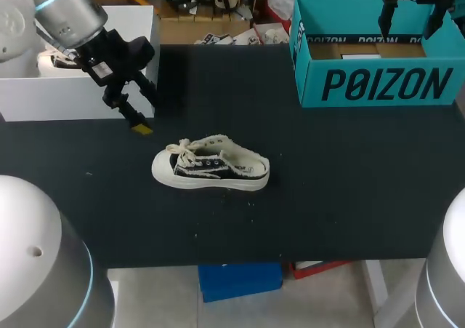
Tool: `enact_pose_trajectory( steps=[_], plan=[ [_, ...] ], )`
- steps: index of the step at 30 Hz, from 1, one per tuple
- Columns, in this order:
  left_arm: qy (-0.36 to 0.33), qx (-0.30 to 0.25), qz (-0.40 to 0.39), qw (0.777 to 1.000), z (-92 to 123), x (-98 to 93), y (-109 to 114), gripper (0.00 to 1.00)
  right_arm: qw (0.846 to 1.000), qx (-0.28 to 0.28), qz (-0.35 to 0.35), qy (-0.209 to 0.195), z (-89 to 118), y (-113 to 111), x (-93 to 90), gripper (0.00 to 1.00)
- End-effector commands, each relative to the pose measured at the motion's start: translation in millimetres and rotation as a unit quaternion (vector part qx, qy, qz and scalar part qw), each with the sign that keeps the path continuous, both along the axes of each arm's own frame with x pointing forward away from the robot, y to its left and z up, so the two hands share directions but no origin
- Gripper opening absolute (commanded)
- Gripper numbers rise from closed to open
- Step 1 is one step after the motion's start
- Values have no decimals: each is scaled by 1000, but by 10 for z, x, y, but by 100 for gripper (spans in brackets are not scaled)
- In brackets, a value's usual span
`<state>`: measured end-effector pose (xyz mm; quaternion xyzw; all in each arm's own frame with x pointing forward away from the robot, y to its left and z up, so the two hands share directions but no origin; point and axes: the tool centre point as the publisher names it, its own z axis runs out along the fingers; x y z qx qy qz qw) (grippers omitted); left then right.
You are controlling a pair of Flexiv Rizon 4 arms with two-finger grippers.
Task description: Take the shoe out of the shoebox, open the shoe tongue, remove and reinsert the insole, then place the shoe into the shoebox
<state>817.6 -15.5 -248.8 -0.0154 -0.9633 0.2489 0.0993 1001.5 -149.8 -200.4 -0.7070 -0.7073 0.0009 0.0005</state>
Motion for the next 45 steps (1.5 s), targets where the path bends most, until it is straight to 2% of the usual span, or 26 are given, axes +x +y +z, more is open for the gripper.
enact_pose_trajectory(
  steps=[1,7,14,23,32,45],
  plan=[
    [-5,-1,2,1000,-15,-23,6,100,1000,0,0,0,2,-1,-3,100],
    [-5,-1,2,1000,-15,-23,6,100,1000,0,0,0,2,-1,-3,100],
    [-10,-67,-8,998,-85,-108,262,100,1000,0,0,0,2,-1,-3,100],
    [-16,-126,6,992,-205,-221,443,100,1000,0,0,0,2,-1,-3,100],
    [-5,-131,36,991,-352,-350,481,100,1000,0,0,0,2,-1,-3,100],
    [-7,-137,40,990,-383,-413,467,100,1000,0,0,0,2,-1,-3,100]
  ],
)
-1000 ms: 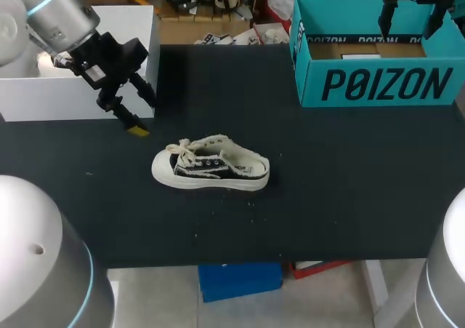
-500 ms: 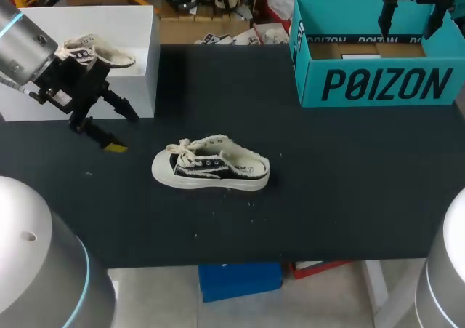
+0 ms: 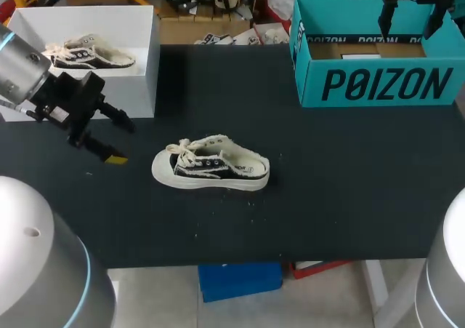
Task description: Take the shoe out of the shoebox, open the shoe tongue, remove and reinsert the insole, then place the shoe into the shoebox
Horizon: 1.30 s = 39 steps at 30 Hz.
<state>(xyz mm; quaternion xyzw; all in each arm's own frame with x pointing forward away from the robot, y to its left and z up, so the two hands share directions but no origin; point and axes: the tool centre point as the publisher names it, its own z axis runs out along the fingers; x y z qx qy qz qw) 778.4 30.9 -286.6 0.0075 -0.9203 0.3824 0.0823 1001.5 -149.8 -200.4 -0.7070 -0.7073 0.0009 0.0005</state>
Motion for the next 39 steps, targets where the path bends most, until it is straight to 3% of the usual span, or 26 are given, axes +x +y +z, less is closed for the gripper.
enact_pose_trajectory(
  steps=[1,34,39],
  plan=[
    [-3,0,2,1000,-6,-21,2,100,1000,0,0,0,2,-1,-3,100],
    [-3,0,2,1000,-6,-21,2,100,1000,0,0,0,2,-1,-3,100],
    [-3,0,2,1000,-6,-21,2,100,991,-37,116,-50,2,282,-244,100]
  ],
)
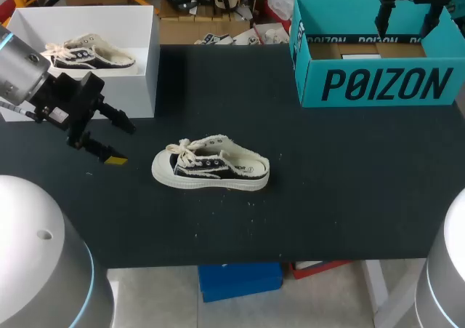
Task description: Take the shoe out of the shoebox, open the shoe tongue, remove and reinsert the insole, then place the shoe into the shoebox
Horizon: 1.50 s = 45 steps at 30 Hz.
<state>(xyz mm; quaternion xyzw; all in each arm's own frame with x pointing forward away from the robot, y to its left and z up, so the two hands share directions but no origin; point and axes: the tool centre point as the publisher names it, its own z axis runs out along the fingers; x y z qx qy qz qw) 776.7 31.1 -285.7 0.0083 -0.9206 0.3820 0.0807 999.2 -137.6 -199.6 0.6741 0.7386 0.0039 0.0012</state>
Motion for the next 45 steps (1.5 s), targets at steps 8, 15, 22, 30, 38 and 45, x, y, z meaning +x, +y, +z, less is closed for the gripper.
enact_pose_trajectory(
  steps=[8,15,22,30,38,45],
  plan=[
    [-1,0,0,1000,-14,-4,0,100,934,-101,329,-90,-30,529,-804,100],
    [-1,0,0,1000,-14,-4,0,100,934,-101,329,-90,-30,529,-804,100],
    [-1,0,0,1000,-14,-4,0,100,922,-90,357,-117,-80,641,-789,100],
    [-1,0,0,1000,-14,-4,0,100,890,-20,439,-120,-303,943,-1032,100],
    [-1,0,0,1000,-14,-4,0,100,840,55,519,-149,-348,1260,-1284,100],
    [-1,0,0,1000,-14,-4,0,100,840,55,519,-149,-348,1260,-1284,100]
  ],
)
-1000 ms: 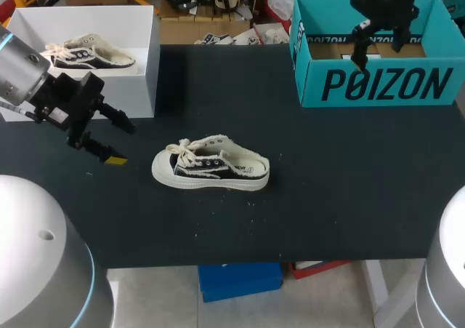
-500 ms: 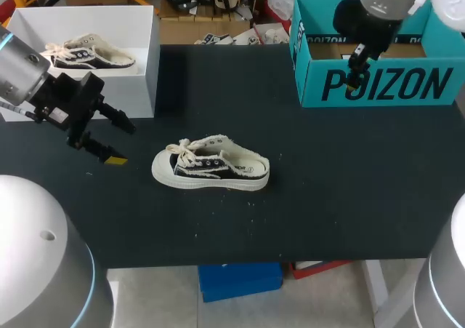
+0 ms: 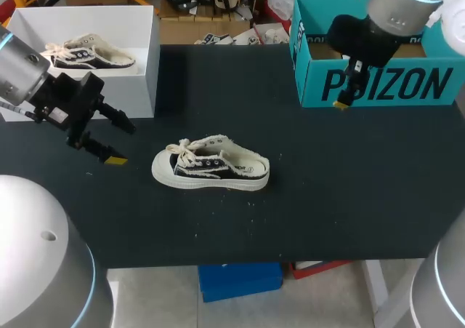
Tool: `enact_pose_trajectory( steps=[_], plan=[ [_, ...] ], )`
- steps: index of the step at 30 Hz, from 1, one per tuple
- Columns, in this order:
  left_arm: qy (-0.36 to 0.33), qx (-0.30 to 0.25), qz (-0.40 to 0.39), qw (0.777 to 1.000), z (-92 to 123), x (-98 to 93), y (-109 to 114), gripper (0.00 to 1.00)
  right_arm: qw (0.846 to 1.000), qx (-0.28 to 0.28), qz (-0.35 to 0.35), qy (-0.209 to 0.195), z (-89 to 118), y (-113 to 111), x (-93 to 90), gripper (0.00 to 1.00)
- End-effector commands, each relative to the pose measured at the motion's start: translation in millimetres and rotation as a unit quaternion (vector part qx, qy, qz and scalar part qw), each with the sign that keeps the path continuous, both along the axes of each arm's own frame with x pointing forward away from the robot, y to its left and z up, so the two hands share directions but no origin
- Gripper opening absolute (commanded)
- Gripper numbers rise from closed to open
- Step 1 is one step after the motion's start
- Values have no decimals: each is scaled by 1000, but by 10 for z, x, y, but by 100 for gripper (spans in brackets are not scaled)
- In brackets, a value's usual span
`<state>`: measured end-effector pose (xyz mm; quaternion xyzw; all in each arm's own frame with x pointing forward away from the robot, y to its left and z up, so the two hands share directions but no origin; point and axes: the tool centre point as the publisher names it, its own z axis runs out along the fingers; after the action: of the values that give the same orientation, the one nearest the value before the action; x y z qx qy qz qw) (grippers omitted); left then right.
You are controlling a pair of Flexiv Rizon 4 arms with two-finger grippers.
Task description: Take the shoe out of the shoebox, open the shoe tongue, remove and reinsert the insole, then place the shoe into the shoebox
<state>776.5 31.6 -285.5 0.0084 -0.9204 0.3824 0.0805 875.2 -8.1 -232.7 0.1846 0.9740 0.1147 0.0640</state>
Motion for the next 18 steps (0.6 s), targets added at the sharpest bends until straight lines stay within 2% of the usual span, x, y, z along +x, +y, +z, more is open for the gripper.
enact_pose_trajectory(
  steps=[1,4,11,18],
  plan=[
    [-1,0,0,1000,-17,-2,-4,100,999,28,3,-14,-17,-35,-44,100],
    [-1,0,0,1000,-17,-2,-4,100,999,28,3,-14,-17,-35,-44,100],
    [-1,0,0,1000,-17,-2,-4,100,994,98,25,-34,-125,169,-80,100],
    [-1,0,0,1000,-17,-2,-4,100,989,136,38,-45,-308,378,-142,100]
  ],
)
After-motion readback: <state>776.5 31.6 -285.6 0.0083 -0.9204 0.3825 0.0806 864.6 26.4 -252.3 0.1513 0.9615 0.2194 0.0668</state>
